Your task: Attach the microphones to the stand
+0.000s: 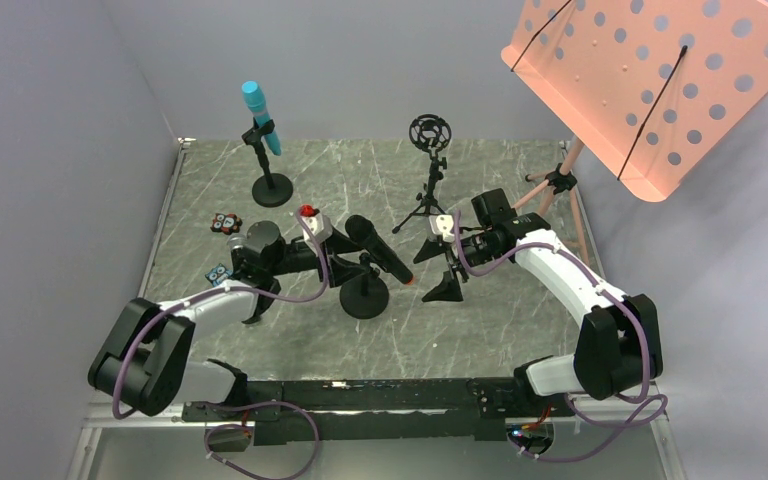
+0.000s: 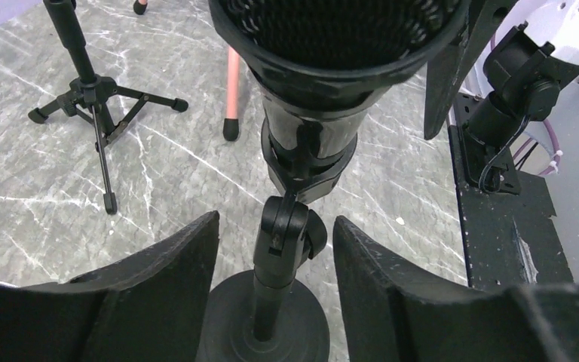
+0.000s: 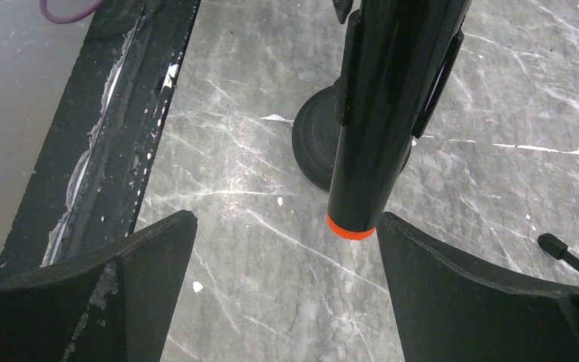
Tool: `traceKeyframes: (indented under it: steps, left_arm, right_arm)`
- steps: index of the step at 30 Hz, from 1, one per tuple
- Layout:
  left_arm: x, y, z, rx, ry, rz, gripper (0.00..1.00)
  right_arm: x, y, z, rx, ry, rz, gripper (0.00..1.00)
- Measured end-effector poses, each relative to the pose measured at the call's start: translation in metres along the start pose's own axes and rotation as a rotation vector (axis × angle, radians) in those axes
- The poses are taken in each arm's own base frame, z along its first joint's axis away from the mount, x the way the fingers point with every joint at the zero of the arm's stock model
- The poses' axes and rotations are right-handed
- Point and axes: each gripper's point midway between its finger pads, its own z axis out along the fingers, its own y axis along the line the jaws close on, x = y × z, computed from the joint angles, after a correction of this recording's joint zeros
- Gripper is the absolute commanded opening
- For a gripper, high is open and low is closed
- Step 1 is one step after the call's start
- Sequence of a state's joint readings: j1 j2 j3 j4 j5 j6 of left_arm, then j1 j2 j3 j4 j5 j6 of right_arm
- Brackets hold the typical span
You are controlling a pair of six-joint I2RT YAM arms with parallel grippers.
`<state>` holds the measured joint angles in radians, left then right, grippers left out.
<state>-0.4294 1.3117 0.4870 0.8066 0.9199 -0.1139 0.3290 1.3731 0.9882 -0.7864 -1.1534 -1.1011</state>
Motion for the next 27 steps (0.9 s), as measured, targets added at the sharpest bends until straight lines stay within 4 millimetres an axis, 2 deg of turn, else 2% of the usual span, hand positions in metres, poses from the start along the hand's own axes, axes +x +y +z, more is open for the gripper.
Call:
traceKeyframes:
  steps: [3,9,15,21,27]
  left_arm:
    - [-0.001,0.001,0.003,0.012,-0.006,-0.014,0.48]
    - [0.004,-0.003,0.009,0.041,-0.004,-0.05,0.45]
    - [0.005,-0.005,0.013,0.054,0.0,-0.048,0.01]
    - [0.003,-0.004,0.017,0.057,0.0,-0.043,0.0]
    - [0.0,0.004,0.017,-0.011,-0.005,-0.048,0.0]
  right_arm:
    - [0.0,0.0,0.0,0.0,0.0,-0.002,0.95]
    - [0.0,0.0,0.0,0.0,0.001,-0.004,0.95]
    - [0.0,0.0,0.0,0.0,0.002,-0.004,0.95]
    - [0.002,-0.001,-0.001,0.004,0.01,-0.004,0.95]
    - [0.004,-0.003,-0.002,0.015,0.025,-0.001,0.96]
